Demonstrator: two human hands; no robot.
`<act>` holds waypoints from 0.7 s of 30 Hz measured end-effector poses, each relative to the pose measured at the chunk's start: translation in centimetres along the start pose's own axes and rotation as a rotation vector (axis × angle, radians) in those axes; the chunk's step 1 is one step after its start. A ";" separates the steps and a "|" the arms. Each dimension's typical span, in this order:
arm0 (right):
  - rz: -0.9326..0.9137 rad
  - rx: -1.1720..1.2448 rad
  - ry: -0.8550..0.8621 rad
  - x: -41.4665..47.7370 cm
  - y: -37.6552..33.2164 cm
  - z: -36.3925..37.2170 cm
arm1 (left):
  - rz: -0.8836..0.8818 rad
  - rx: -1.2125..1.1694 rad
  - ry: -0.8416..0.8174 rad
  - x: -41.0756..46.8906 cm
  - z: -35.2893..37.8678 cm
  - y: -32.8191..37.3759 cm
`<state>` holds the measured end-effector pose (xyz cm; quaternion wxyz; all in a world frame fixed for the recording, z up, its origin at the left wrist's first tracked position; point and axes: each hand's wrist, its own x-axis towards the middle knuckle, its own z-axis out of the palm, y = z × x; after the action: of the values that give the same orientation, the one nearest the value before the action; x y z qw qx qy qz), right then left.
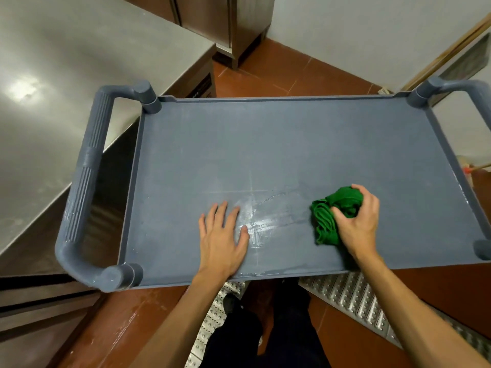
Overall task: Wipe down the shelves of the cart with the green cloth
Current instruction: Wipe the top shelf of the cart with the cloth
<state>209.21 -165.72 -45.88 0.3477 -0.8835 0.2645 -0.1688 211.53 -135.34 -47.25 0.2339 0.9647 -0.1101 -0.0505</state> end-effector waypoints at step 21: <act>-0.257 0.232 -0.527 -10.9 -11.7 10.5 | -0.148 -0.171 0.187 -3.1 -0.5 -1.8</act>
<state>209.58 -146.58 -46.22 0.4786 -0.8775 0.0307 -0.0055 208.90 -132.85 -47.46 0.3203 0.9471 -0.0116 0.0135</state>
